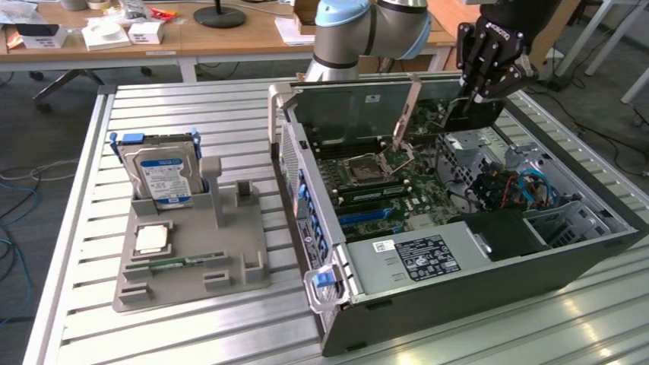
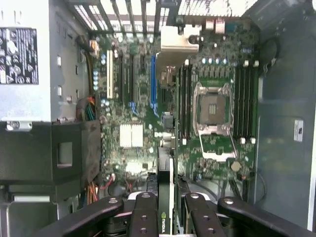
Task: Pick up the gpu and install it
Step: 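Insert the gpu into the slot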
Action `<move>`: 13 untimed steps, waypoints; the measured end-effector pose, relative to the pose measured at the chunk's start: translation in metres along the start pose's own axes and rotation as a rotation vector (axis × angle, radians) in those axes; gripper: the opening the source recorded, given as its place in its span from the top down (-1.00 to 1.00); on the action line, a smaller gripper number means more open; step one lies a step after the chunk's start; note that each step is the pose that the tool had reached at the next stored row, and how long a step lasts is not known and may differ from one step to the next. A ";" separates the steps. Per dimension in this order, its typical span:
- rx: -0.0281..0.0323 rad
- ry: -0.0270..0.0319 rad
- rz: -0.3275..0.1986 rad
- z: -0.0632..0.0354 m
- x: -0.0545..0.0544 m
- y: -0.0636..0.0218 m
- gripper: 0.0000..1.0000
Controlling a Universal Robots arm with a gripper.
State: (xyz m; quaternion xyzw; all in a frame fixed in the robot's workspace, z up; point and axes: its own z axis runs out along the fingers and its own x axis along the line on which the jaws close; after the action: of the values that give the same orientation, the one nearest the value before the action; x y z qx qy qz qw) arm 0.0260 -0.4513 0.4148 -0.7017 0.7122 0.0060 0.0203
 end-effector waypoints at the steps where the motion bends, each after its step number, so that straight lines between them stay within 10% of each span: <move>1: 0.0086 -0.0010 0.000 0.0000 0.000 0.0005 0.48; 4: 0.0192 -0.0030 -0.001 0.0001 0.000 0.0014 0.48; 13: 0.0181 -0.0035 -0.021 0.0016 0.000 0.0018 0.48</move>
State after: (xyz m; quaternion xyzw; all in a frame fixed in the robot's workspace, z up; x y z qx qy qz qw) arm 0.0243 -0.4513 0.4132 -0.7090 0.7046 0.0006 0.0279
